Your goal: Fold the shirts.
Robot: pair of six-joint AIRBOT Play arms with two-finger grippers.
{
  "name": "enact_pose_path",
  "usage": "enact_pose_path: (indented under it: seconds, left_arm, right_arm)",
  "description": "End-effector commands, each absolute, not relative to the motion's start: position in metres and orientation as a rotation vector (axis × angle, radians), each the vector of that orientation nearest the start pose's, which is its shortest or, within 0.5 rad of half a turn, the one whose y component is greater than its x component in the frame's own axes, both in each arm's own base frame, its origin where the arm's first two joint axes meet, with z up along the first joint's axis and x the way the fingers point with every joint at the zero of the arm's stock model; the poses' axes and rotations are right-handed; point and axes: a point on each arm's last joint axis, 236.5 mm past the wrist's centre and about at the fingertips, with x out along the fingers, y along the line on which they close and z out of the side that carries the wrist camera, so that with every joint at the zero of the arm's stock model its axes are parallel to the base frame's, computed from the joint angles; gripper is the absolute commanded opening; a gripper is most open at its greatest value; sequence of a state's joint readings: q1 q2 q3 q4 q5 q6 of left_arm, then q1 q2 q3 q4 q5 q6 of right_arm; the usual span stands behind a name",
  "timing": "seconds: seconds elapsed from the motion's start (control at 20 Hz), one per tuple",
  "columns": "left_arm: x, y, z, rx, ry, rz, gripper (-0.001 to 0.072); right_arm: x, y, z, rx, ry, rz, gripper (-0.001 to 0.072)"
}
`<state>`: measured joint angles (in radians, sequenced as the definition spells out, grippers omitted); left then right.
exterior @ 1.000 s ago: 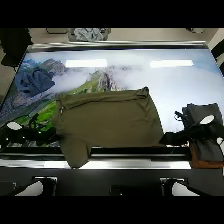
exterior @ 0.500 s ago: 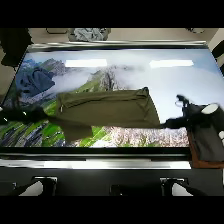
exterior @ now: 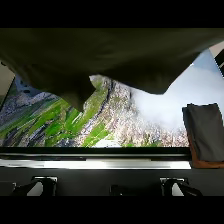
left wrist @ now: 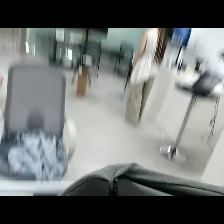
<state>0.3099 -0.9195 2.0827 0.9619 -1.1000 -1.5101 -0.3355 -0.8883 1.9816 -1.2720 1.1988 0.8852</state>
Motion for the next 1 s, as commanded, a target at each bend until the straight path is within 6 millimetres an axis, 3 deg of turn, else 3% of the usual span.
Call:
enact_pose_path:
  seconds: [0.0,0.2,0.35,0.4,0.5,0.6,0.7,0.75,0.85,0.95]
  left_arm:
    - [0.192,-0.061,0.606,-0.205,-0.295,-0.26,0.003]
    - [0.189,-0.064,0.598,-0.209,-0.271,-0.263,0.003]
    - [0.205,-0.062,0.58,-0.199,-0.192,-0.261,0.003]
    - [0.218,-0.058,0.567,-0.183,-0.135,-0.252,0.003]
    - [0.263,-0.043,0.522,-0.172,0.045,-0.227,0.0031]
    - [0.327,-0.026,0.447,-0.198,0.299,-0.232,0.0031]
    - [0.385,-0.013,0.341,-0.245,0.616,-0.265,0.0031]
    - [0.408,-0.012,0.281,-0.282,0.772,-0.289,0.003]
    - [0.438,-0.018,0.169,-0.339,1.021,-0.338,0.003]
    - [0.457,-0.027,0.08,-0.399,1.186,-0.353,0.003]
  right_arm:
    - [0.2,-0.021,0.549,-0.594,-0.041,-0.162,0.004]
    - [0.188,-0.021,0.521,-0.595,0.077,-0.142,0.004]
    - [0.204,-0.028,0.5,-0.571,0.169,-0.121,0.004]
    - [0.217,-0.031,0.483,-0.526,0.238,-0.092,0.004]
    - [0.258,-0.033,0.419,-0.452,0.48,0.039,0.004]
    - [0.315,-0.042,0.341,-0.367,0.724,0.17,0.0039]
    - [0.367,-0.043,0.234,-0.306,1.009,0.32,0.0037]
    - [0.382,-0.036,0.182,-0.289,1.145,0.384,0.0037]
    - [0.411,-0.021,0.094,-0.301,1.328,0.452,0.0037]
    - [0.462,-0.011,0.029,-0.321,1.334,0.424,0.0037]
